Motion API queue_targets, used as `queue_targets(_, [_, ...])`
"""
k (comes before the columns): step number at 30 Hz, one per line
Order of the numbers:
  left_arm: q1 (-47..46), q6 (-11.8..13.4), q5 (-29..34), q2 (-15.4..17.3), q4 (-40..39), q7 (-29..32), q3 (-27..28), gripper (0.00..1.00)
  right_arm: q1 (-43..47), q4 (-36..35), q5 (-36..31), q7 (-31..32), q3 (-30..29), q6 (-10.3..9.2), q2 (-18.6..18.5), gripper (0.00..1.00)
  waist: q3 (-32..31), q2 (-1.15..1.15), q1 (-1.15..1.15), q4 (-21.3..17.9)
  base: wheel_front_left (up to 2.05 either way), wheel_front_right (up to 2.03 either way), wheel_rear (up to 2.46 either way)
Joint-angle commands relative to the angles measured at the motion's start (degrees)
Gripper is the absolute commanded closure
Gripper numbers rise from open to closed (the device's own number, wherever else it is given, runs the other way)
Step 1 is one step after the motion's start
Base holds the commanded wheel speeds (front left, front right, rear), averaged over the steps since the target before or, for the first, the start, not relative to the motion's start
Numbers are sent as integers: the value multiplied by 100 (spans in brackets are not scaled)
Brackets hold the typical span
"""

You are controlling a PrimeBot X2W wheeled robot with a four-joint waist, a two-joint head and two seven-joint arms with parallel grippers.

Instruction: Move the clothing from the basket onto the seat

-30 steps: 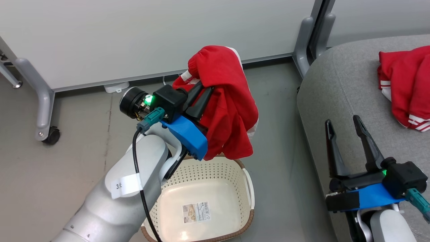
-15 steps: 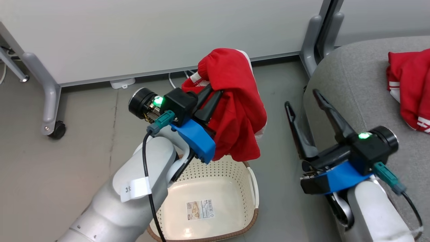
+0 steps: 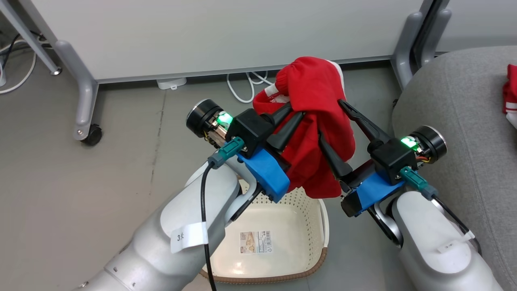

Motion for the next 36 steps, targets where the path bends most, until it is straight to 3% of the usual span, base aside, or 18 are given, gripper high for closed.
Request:
queue_targets(1, [-87,-9,12,-9,-51,-28,-13,100,-101,115,-56,-5,-16,1,-31,0,30,0,0,57,0,0,0])
queue_targets(8, [-109,-9,30,-74,-334,-28,-180,100,-232,613,-191,-5,-246,1,139,0,65,0,0,188,0,0,0])
queue_targets(9, [-104,-9,30,-77,-363,-28,-204,100,-240,674,-184,-5,-271,1,168,20,66,0,0,197,0,0,0])
queue_targets(10, [-105,-9,29,-78,-388,-29,-218,100,-262,719,-179,-5,-281,1,187,83,71,0,0,201,0,0,0])
queue_targets(11, [-107,-9,29,-78,-407,-29,-225,100,-275,767,-169,-5,-282,1,212,100,74,0,0,203,0,0,0])
queue_targets(32, [-105,-9,110,2,-338,-28,-123,100,-254,701,75,-6,-318,1,253,100,118,0,0,109,0,0,0])
queue_targets(33, [-97,-8,116,-3,-306,-28,-102,31,-252,689,86,-6,-337,1,258,100,122,0,0,110,0,0,0])
queue_targets(34, [-92,-9,129,-13,-287,-28,-85,0,-252,683,99,-6,-363,1,263,100,126,0,0,109,0,0,0])
queue_targets(36, [-93,-8,173,-30,-277,-28,-57,0,-251,657,159,-6,-469,1,284,100,138,0,0,108,0,0,0])
